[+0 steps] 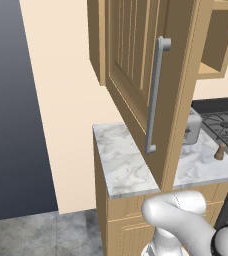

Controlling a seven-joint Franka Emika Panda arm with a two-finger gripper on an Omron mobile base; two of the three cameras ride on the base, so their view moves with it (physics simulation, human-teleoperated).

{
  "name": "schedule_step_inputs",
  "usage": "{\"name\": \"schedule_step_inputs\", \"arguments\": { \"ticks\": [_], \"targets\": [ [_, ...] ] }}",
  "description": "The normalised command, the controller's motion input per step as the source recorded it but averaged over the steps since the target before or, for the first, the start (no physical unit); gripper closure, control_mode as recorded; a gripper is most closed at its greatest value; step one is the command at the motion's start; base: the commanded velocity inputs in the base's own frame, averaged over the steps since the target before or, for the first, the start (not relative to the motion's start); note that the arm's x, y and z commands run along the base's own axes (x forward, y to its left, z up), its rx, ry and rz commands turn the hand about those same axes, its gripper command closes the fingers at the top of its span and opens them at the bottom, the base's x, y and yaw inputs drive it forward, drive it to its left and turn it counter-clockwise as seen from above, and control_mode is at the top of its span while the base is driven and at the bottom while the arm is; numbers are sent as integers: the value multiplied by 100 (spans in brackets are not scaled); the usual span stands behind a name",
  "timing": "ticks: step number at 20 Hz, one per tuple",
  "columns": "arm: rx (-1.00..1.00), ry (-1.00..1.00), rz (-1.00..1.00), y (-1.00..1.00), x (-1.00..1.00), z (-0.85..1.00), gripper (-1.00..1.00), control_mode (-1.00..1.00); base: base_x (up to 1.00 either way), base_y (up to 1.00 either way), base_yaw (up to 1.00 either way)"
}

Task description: Take 2 condiments from the cabinet and move them on the counter near the stove.Make sure the condiments are lined up with each other, next to each other.

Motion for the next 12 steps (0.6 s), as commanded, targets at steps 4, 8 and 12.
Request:
{"name": "schedule_step_inputs", "arguments": {
  "ticks": [4, 8, 12],
  "targets": [
    [-4, -5, 12, -1, -41, -58, 100, -100, 0, 0, 0],
    [-9, -10, 0, 0, -15, -79, 100, -100, 0, 0, 0],
    [-11, -13, 0, 4, 0, -80, 100, -100, 0, 0, 0]
  ]
}}
